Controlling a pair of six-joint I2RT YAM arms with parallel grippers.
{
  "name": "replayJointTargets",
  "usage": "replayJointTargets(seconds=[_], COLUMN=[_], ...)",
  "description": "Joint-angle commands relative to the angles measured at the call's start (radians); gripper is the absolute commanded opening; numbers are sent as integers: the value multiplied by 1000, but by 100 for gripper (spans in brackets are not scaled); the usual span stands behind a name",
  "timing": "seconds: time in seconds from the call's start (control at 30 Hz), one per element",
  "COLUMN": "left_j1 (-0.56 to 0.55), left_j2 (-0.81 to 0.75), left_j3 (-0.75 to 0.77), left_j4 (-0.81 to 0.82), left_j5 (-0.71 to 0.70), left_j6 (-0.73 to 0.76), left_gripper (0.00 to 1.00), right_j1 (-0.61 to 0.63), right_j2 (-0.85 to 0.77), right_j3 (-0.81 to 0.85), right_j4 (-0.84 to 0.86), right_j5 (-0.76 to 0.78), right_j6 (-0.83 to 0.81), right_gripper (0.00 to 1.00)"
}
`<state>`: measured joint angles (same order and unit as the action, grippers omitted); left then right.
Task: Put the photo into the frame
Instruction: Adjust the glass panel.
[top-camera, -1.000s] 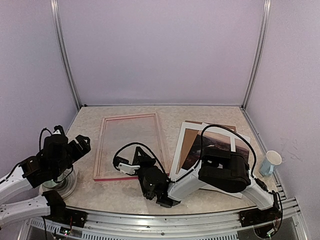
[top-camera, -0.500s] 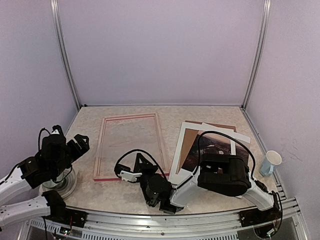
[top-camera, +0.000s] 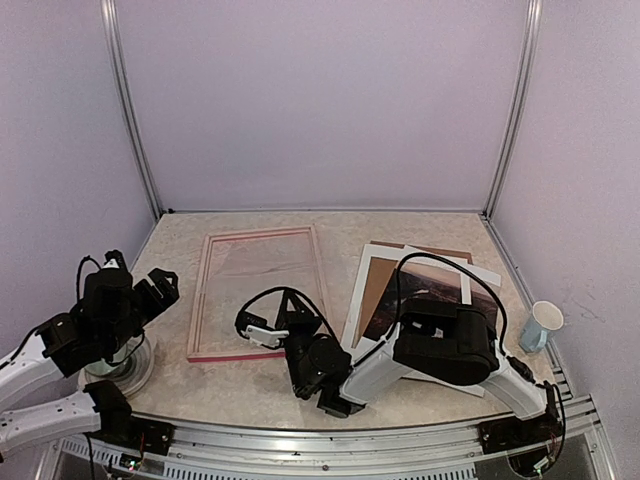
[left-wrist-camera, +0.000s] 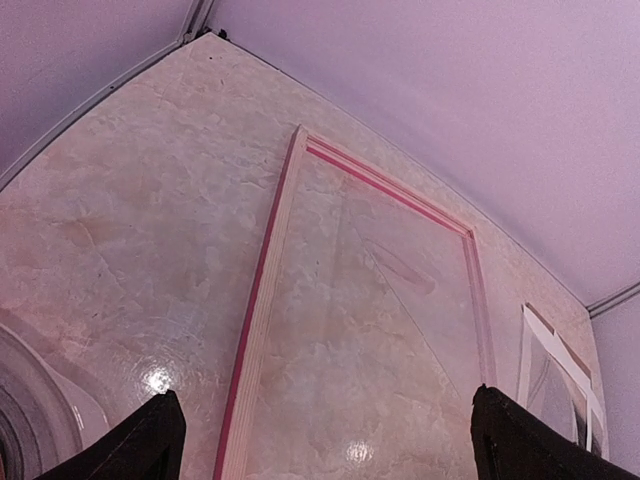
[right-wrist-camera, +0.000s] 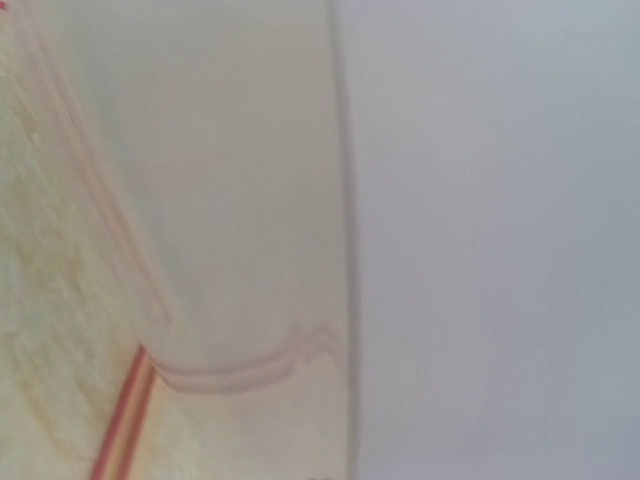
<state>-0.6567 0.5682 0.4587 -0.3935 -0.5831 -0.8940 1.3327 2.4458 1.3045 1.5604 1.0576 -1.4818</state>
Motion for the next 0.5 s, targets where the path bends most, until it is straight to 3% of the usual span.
replayJointTargets(seconds=[0.0, 0.27, 0.47], left_j1=[9, 12, 17], left_j2=[6, -19, -47], left_j3=[2, -3, -8], left_j4=[13, 1, -19], left_j5=[0, -9, -16], left_j6=[0, -2, -6], left_gripper=[99, 99, 99], right_j1=[-63, -111, -116], right_j2=[-69, -84, -59], right_j3=[32, 243, 102], right_j4=[267, 271, 162], right_j5=[-99, -330, -334], right_j6=[-106, -335, -195], right_gripper=[0, 0, 0])
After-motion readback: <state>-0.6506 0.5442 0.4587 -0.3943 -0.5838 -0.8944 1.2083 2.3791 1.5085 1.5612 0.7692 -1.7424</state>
